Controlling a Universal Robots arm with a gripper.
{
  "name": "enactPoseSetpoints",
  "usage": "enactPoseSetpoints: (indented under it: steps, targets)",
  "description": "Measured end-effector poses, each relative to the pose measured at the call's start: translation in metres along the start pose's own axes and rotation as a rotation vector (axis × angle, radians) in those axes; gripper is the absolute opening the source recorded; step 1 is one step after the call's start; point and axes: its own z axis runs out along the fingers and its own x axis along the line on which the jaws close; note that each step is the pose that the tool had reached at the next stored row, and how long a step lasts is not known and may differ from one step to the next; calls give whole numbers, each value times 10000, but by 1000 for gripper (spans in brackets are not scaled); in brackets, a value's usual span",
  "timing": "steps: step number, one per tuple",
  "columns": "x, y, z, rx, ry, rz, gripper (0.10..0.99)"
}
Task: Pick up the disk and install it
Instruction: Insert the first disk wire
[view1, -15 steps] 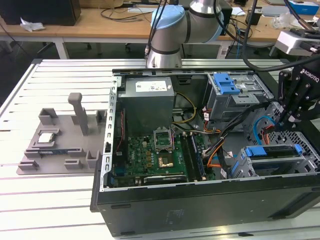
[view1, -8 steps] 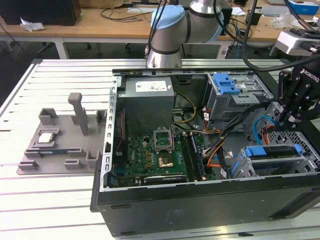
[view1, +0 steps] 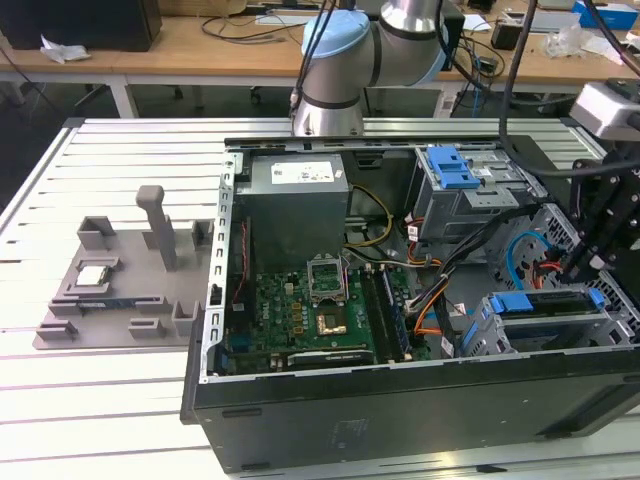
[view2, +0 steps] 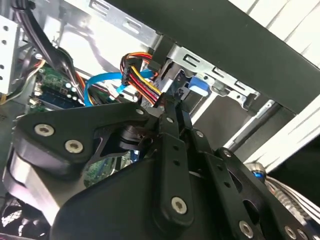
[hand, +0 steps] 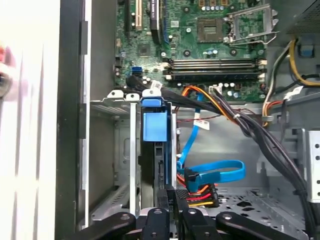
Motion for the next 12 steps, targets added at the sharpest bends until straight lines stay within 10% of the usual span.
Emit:
enactPoseSetpoints:
  steps: [12]
  targets:
    - [97,5,109,3,-196,-14,169]
